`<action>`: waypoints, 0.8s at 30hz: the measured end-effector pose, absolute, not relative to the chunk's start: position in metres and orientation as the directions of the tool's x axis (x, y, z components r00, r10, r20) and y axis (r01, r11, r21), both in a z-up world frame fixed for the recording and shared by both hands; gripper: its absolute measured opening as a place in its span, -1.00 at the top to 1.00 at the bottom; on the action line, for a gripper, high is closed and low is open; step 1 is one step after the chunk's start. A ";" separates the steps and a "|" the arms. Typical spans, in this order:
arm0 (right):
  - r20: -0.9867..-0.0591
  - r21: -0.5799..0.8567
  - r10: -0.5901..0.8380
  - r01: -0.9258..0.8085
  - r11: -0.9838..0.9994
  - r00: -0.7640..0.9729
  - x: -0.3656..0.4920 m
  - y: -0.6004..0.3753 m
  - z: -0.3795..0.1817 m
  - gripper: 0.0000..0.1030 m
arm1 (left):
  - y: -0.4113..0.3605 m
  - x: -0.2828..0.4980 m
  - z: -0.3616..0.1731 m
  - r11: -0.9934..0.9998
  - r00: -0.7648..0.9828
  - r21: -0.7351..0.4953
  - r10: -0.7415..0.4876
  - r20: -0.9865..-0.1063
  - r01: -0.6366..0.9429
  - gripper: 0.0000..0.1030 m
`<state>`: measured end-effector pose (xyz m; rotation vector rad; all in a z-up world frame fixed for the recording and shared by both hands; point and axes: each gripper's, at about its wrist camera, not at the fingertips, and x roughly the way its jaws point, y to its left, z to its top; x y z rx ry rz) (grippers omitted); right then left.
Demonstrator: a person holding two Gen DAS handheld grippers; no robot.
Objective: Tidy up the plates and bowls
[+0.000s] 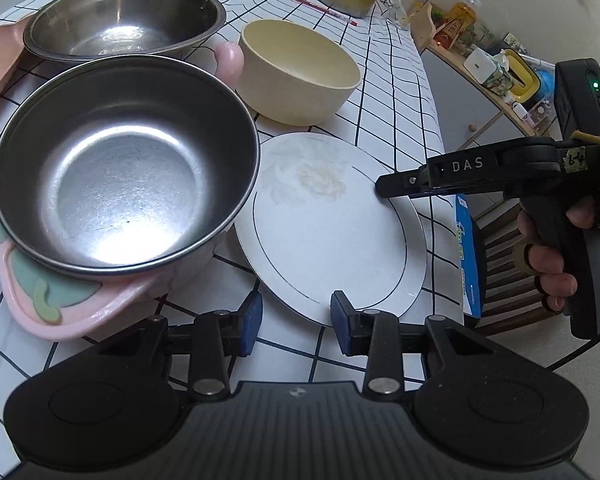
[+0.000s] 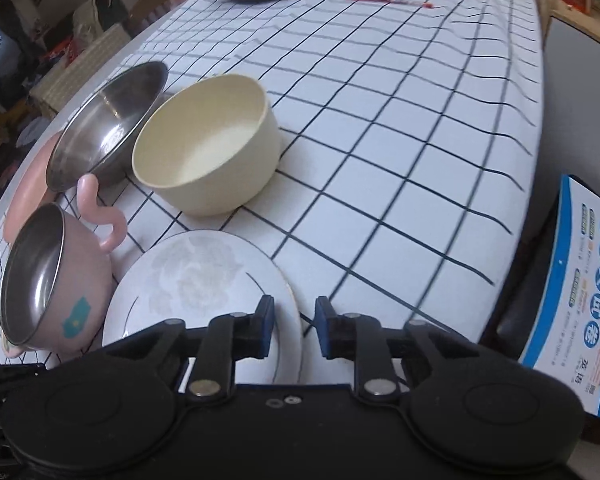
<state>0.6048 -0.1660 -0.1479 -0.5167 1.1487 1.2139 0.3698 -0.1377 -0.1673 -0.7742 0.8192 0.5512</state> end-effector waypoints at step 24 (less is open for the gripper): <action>-0.854 0.276 0.521 -0.854 0.441 -0.007 0.602 -0.249 -0.138 0.71 | -0.139 0.376 -0.168 0.680 0.573 -0.370 0.090 -0.815 -0.633 0.53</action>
